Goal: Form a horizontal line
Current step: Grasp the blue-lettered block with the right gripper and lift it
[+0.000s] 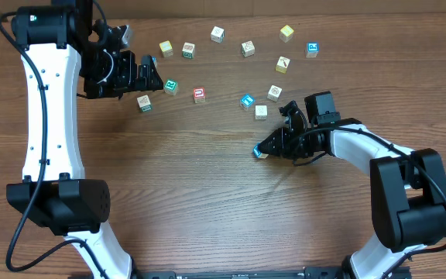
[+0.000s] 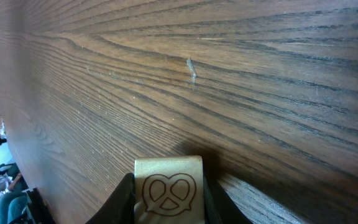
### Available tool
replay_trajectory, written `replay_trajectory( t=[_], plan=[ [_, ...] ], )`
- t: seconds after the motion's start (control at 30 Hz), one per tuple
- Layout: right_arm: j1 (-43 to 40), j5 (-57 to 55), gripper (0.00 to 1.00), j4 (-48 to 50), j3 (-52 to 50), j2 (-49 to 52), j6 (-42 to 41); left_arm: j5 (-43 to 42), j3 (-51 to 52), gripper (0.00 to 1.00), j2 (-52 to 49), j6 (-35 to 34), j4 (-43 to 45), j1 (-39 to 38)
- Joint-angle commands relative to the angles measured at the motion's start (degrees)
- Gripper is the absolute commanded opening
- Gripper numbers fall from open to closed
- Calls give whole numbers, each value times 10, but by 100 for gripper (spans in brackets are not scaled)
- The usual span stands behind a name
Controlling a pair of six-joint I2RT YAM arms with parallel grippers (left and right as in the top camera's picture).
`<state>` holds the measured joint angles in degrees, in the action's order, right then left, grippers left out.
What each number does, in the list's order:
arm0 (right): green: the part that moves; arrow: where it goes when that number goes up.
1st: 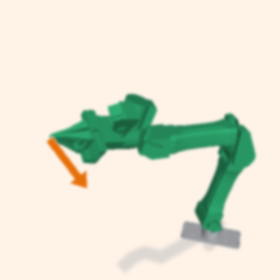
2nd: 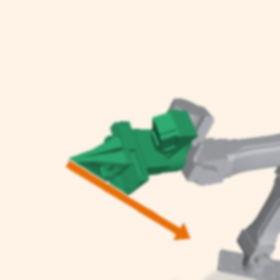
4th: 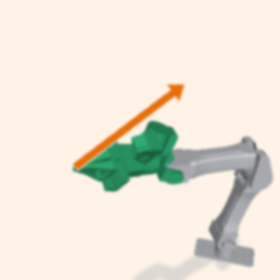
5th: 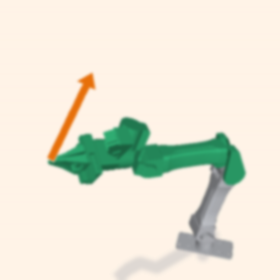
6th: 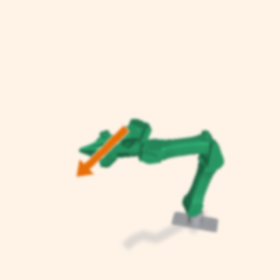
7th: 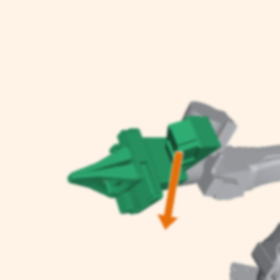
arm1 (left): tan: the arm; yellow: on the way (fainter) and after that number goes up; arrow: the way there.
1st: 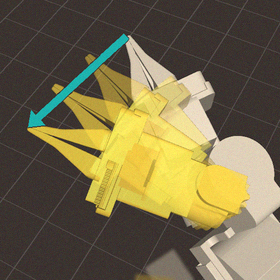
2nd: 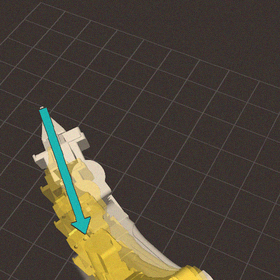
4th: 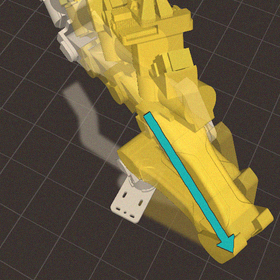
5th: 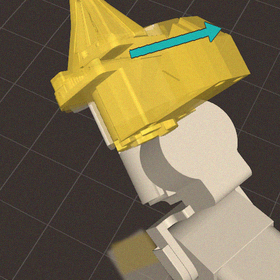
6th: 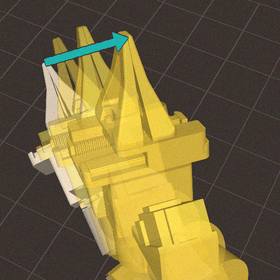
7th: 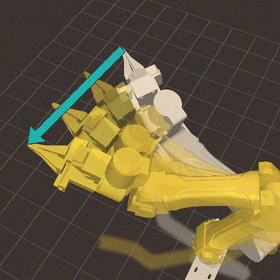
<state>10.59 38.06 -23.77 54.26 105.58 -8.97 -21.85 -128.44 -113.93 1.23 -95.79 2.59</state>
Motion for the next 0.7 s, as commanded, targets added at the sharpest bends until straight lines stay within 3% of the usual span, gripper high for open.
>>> replay_trajectory(
  t=[0.0,0.67],
  plan=[
    [2,-59,24,-1,-15,1,0,0,-13,100,-5,-1,1,-4],
    [-43,-58,55,-21,16,-5,0,0,-13,100,-5,-1,1,-4]
  ],
)
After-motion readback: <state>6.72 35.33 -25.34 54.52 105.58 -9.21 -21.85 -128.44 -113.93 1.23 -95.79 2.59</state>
